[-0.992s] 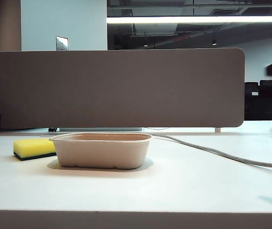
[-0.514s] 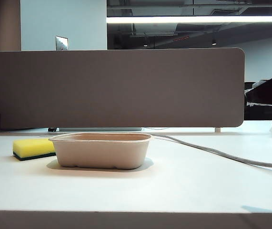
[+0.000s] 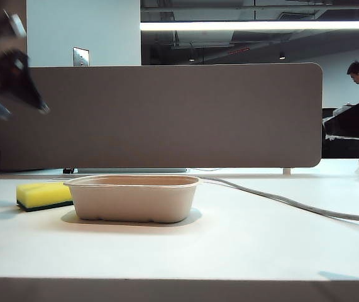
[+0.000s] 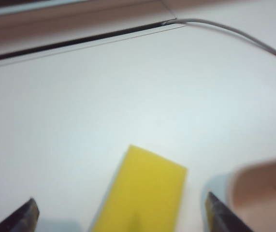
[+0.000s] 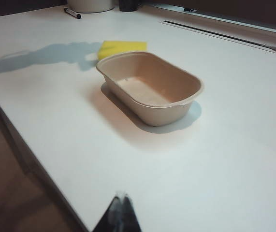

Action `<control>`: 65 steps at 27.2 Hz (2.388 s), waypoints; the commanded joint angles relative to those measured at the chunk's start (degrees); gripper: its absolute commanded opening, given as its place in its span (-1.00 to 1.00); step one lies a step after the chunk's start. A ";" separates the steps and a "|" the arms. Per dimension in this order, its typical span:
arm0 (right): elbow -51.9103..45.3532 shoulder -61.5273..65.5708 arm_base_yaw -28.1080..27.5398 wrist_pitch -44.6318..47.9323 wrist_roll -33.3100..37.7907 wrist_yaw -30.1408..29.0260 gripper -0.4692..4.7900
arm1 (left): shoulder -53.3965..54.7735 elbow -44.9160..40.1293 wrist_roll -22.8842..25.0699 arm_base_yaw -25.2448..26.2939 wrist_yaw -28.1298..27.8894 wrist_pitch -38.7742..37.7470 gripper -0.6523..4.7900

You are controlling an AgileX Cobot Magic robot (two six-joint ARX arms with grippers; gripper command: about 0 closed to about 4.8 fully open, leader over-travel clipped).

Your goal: Pick up the cleaning sponge from the table and place it into the paper lunch box.

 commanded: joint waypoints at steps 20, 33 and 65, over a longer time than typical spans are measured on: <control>0.04 0.07 -4.26 0.92 0.02 0.02 -0.84 | 23.69 5.84 -3.93 -8.20 -8.94 -0.87 1.00; 0.04 0.07 -4.26 0.94 0.02 0.02 -0.84 | 24.44 5.84 -2.32 -8.13 -11.32 -3.85 -0.71; 0.04 0.00 -4.26 0.92 0.02 0.04 -0.84 | 8.52 6.08 17.18 -23.28 6.64 -14.69 -0.78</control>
